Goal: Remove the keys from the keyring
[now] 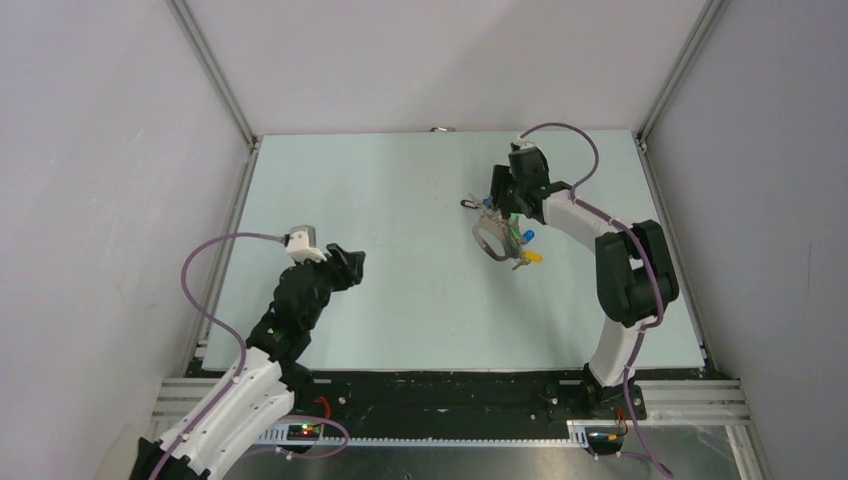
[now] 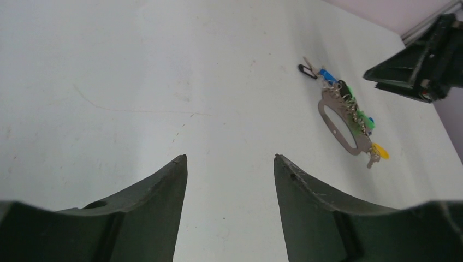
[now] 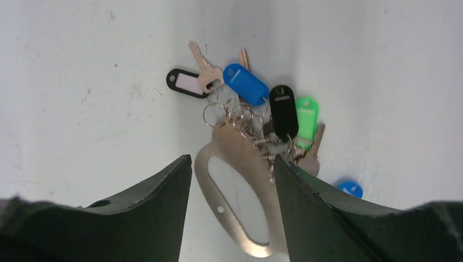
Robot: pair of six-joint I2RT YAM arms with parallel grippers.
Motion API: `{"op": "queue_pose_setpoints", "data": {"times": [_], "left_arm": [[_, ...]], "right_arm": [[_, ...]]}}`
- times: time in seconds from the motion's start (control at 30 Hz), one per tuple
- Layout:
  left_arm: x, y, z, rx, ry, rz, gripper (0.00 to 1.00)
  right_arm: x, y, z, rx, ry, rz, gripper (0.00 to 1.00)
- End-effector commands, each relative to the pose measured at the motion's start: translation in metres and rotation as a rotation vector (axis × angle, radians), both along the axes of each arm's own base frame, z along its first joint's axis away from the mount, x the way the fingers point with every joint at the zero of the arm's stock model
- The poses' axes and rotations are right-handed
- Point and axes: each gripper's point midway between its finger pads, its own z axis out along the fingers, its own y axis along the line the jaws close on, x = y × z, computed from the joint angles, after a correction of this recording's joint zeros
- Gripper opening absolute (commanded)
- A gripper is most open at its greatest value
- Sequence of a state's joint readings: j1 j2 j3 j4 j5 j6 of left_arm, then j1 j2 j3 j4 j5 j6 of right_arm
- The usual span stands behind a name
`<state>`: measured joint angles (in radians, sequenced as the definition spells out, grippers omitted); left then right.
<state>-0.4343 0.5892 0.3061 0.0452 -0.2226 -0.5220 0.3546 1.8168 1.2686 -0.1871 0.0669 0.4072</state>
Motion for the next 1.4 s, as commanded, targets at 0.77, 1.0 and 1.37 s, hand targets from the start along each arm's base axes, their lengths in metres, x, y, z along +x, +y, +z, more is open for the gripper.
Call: {"op": "queue_pose_setpoints", "data": {"times": [0.77,1.0,1.37], "left_arm": [[0.007,-0.018,0.012,0.02,-0.108,-0.108,0.71],[0.007,-0.02,0.013,0.017,-0.11,-0.12,0.72],[0.003,-0.061,0.014,-0.013,-0.109,-0.332,0.79]], "right_arm": [[0.04,0.006,-0.061,-0.231,0.103,0.205,0.44],[0.033,0.009,-0.042,-0.2,0.045,0.231,0.0],[-0.023,0.039,0.024,-0.031,-0.085,0.395,0.0]]}}
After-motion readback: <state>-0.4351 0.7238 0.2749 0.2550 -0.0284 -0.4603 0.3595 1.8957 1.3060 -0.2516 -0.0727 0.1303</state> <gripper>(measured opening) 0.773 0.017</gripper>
